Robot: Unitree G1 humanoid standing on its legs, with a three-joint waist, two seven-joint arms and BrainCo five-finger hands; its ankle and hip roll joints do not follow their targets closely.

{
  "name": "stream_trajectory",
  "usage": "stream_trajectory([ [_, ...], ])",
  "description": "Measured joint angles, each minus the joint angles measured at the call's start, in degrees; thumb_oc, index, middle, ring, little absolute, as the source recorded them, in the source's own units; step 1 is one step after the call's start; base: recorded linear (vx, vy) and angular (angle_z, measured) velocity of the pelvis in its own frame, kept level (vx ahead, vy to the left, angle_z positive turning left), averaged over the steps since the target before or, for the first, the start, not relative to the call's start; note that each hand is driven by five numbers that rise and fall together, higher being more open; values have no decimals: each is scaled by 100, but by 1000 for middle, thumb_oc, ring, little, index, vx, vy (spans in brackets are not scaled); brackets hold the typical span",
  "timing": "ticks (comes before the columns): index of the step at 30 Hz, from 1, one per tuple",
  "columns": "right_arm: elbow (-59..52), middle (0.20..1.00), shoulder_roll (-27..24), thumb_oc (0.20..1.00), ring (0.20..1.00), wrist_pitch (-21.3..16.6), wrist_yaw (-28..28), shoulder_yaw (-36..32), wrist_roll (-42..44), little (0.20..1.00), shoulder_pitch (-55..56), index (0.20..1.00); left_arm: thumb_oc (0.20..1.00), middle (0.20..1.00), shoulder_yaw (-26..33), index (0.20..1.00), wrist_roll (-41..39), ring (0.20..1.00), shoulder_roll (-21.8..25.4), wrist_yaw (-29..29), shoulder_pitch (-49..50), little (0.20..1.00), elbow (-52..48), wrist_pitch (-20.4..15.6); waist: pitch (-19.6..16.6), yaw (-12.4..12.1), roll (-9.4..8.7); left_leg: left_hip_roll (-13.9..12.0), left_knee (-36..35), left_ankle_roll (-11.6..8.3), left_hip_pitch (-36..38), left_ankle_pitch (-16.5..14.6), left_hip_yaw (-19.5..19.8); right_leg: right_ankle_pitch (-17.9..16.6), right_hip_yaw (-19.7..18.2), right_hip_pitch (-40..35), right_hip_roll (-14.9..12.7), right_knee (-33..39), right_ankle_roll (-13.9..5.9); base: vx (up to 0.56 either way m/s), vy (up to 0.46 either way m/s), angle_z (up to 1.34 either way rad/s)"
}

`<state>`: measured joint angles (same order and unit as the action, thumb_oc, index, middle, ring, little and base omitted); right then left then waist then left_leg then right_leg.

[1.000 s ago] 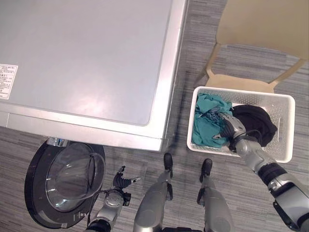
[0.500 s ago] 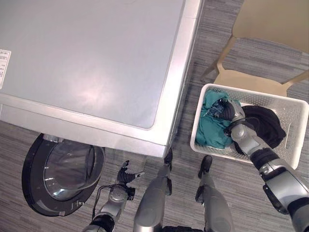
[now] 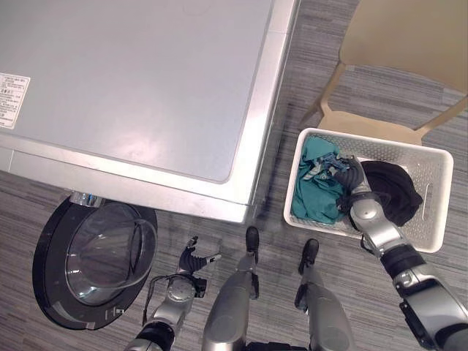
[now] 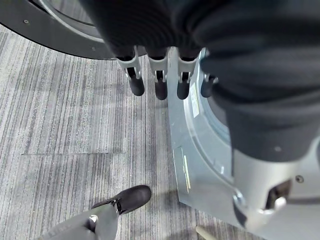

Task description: Grab the laundry basket,head to the washer,open it,put in the laundry and shut it.

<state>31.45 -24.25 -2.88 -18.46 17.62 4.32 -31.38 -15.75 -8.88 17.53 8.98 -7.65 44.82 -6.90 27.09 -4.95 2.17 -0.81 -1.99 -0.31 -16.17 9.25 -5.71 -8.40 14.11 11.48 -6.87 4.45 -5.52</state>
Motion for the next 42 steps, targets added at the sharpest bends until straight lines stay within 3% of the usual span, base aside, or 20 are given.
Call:
stream_trajectory([
  [6, -1349, 200, 302, 200, 200, -195, 490, -271, 979, 200, 1089, 200, 1000, 1000, 222, 1000, 0, 1000, -28, -117, 169, 1000, -433, 117, -55, 17, -40, -24, -178, -36, 517, -25, -4, 25, 0, -445, 34, 4, 30, 51, -11, -1],
  [13, -2548, 200, 103, 200, 200, -218, 1159, -431, 1200, 200, 2142, 200, 1000, 1000, 630, 1000, -3, 1000, -9, -257, 757, 1000, -703, 200, -870, 168, -358, -25, -264, -88, 966, -124, -21, 143, -12, -846, 40, 6, 21, 57, 53, -3],
  [15, -3219, 200, 127, 200, 200, -298, 1470, -430, 1213, 200, 2508, 200, 1000, 1000, 730, 1000, -3, 1000, 4, -293, 1220, 1000, -904, 207, -1297, 288, -522, -27, -265, -107, 1188, -264, -150, 185, -133, -995, 31, 6, 9, 14, 109, -26],
  [20, -3694, 200, 135, 200, 200, -449, 1756, -423, 1217, 200, 2507, 200, 1000, 1000, 727, 1000, -2, 1000, 5, -341, 1351, 1000, -1009, 206, -1453, 318, -492, -33, -262, -15, 1313, -257, -294, 275, -371, -849, -3, -420, -77, -155, 9, -17],
  [23, -3728, 200, 135, 200, 200, -511, 1752, -448, 1214, 200, 2506, 200, 1000, 1000, 709, 1000, -2, 1000, 2, -337, 1075, 1000, -1004, 198, -1437, 354, -448, -45, -67, 107, 1034, -142, -61, 693, -930, -467, -31, -1236, -149, -232, -113, 45],
  [26, -3803, 200, 92, 200, 200, -545, 1779, -540, 1201, 200, 2513, 200, 1000, 1000, 744, 1000, -2, 1000, 46, -317, 853, 1000, -1101, 187, -1413, 313, -373, -77, 130, 122, 786, -60, 408, 1520, -1475, -362, 116, -2371, -107, -190, -198, 88],
  [28, -4004, 200, 103, 200, 200, -626, 1780, -625, 1200, 200, 2475, 200, 1000, 1000, 743, 1000, -2, 1000, 147, -281, 951, 1000, -1269, 187, -1402, 96, -344, -109, 137, 66, 615, 97, 640, 2111, -1704, -388, 322, -2994, -91, -222, -255, 65],
  [29, -4041, 200, 145, 200, 200, -668, 1767, -623, 1200, 200, 2420, 200, 1000, 1000, 719, 1000, -4, 1000, 178, -260, 1032, 1000, -1367, 191, -1415, -33, -347, -104, 139, -12, 520, 174, 691, 2267, -1734, -424, 421, -2838, 37, -260, -282, 54],
  [30, -4050, 200, 185, 200, 200, -724, 1731, -615, 1203, 200, 2215, 200, 1000, 1000, 687, 1000, -4, 1000, 160, -234, 1149, 1000, -1568, 197, -1341, -124, -63, -339, 83, -182, 307, 237, 894, 2457, -1613, -493, 725, -2410, 301, -281, -280, 48],
  [31, -4052, 200, 170, 200, 200, -737, 1727, -596, 1204, 200, 2182, 200, 1000, 1000, 647, 1000, -2, 1000, 155, -238, 1242, 1000, -1717, 195, -1352, -159, 50, -473, 15, -234, 231, 196, 942, 2362, -1659, -452, 920, -2326, 430, -297, -257, 63],
  [33, -4049, 200, 115, 200, 200, -742, 1710, -580, 1214, 200, 2171, 200, 1000, 1000, 634, 1000, -8, 1000, 144, -229, 1402, 1000, -1964, 191, -1338, -277, 182, -602, -19, -332, 84, -173, 964, 2214, -1651, -333, 1198, -2383, 596, -316, -162, 62],
  [34, -4060, 200, 27, 200, 200, -746, 1696, -575, 1213, 200, 2168, 200, 1000, 1000, 607, 1000, -7, 1000, 134, -225, 1503, 1000, -2197, 187, -1324, -343, 213, -688, -31, -396, 12, -486, 973, 2114, -1537, -247, 1280, -2438, 847, -356, -86, 66],
  [35, -4060, 200, -4, 200, 200, -751, 1689, -560, 1213, 200, 2139, 200, 1000, 1000, 582, 1000, -6, 1000, 137, -227, 1538, 1000, -2308, 179, -1321, -386, 211, -720, -25, -491, -48, -819, 968, 2055, -1452, -192, 1281, -2442, 952, -390, -76, 83],
  [36, -4076, 200, -45, 200, 200, -780, 1662, -543, 1208, 200, 2091, 200, 1000, 1000, 487, 1000, -7, 1000, 151, -236, 1473, 1000, -2371, 179, -1285, -309, 138, -681, 53, -526, -192, -989, 795, 1872, -1097, -155, 1073, -2351, 1118, -271, -52, 104],
  [38, -4387, 200, -196, 200, 200, -793, 1620, -380, 1202, 200, 1986, 200, 1000, 1000, 319, 1000, 0, 1000, 165, -321, 1314, 1000, -2794, 21, -1297, -149, -99, -352, 926, -457, -96, -924, 480, 1396, -795, -225, 717, -1688, 1235, -201, -56, 115],
  [42, -4645, 200, -222, 200, 200, -823, 1628, -249, 1202, 200, 1494, 200, 1000, 1000, 116, 1000, 8, 1000, 233, -402, 1009, 1000, -3326, -104, -1267, 75, -202, -266, 1469, -532, 684, -1298, 469, 945, -507, -437, 622, -1127, 1133, -75, 7, 51],
])
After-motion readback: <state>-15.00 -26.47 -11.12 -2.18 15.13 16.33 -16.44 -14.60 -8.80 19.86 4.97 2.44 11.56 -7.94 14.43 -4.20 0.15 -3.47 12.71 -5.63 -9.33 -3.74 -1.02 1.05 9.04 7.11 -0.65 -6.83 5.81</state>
